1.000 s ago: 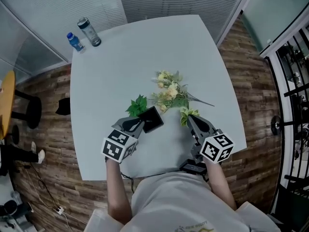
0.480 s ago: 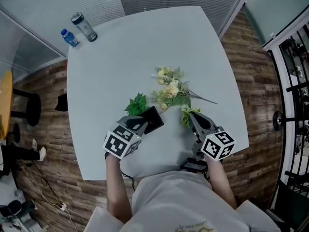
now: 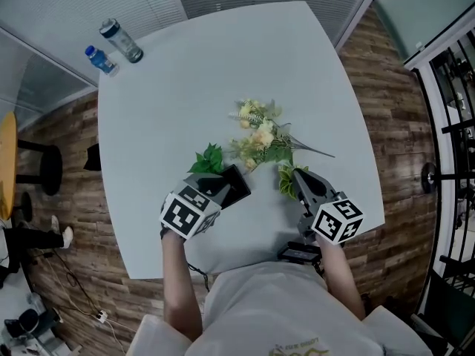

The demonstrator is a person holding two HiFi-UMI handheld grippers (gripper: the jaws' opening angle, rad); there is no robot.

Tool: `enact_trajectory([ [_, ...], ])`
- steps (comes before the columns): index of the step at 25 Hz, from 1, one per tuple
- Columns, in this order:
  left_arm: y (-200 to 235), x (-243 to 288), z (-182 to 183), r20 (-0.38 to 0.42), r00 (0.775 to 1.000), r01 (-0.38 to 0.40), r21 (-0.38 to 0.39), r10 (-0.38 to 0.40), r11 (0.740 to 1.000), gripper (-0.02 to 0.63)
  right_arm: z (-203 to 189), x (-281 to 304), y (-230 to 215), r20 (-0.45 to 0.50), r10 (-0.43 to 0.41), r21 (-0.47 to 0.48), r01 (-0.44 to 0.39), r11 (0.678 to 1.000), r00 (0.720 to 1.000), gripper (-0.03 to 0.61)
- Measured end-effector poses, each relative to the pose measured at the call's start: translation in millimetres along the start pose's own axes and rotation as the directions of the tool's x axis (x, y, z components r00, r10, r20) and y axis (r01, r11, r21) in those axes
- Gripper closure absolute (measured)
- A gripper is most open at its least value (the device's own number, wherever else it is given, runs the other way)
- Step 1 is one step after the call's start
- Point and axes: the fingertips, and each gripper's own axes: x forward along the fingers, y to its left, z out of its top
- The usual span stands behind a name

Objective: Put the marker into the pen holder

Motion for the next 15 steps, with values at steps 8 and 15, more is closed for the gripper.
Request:
enact_trajectory([
  [8,1,10,12,0.016,0.999,-0.028,0.039,0.028,0.999,0.563,-3,2,-8,-0.004,-0.012,0.018,0.012,1.000,1.000,0.563],
  [15,8,16,14,0.021,0.994,-0.108,0.129,0.106,0.986,0.545,-6,5,-9,-0.012,-0.010,0.021,0.010,1.000,1.000,0.563],
])
